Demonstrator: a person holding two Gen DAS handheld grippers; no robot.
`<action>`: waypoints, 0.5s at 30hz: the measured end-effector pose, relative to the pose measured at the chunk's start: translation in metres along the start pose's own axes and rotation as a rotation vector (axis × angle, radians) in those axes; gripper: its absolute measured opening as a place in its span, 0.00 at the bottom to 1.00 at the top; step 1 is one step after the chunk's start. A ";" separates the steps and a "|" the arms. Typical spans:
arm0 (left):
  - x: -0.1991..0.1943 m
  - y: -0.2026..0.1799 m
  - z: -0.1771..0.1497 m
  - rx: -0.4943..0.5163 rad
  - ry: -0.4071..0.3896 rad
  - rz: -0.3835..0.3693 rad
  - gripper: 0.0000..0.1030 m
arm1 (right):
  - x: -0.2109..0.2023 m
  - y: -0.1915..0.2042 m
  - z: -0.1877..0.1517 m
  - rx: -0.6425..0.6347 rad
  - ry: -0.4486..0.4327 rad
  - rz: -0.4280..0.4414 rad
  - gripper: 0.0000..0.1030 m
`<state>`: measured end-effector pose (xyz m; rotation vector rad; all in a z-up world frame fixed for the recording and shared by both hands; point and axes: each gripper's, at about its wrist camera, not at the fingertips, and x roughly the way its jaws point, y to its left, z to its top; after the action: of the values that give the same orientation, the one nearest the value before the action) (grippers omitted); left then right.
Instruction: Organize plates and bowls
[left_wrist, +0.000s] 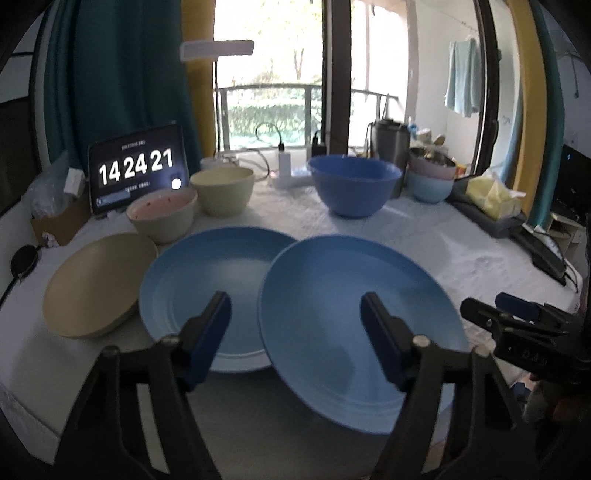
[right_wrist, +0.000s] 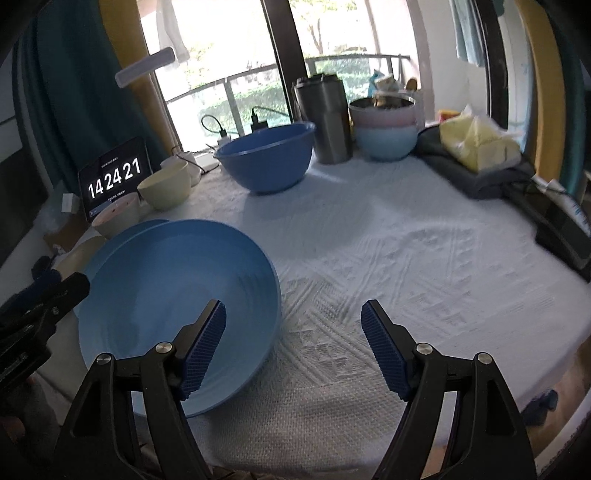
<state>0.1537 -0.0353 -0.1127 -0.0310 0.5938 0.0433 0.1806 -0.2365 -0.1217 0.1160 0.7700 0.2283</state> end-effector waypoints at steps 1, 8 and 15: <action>0.005 0.000 -0.001 -0.001 0.016 0.002 0.69 | 0.005 -0.001 0.000 0.007 0.017 0.007 0.72; 0.026 0.000 -0.005 -0.005 0.088 0.012 0.52 | 0.026 0.002 -0.001 0.014 0.074 0.044 0.56; 0.037 0.001 -0.010 -0.015 0.140 0.015 0.39 | 0.036 0.003 0.005 0.030 0.093 0.045 0.47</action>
<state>0.1784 -0.0337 -0.1417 -0.0445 0.7337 0.0606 0.2086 -0.2247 -0.1425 0.1518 0.8644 0.2669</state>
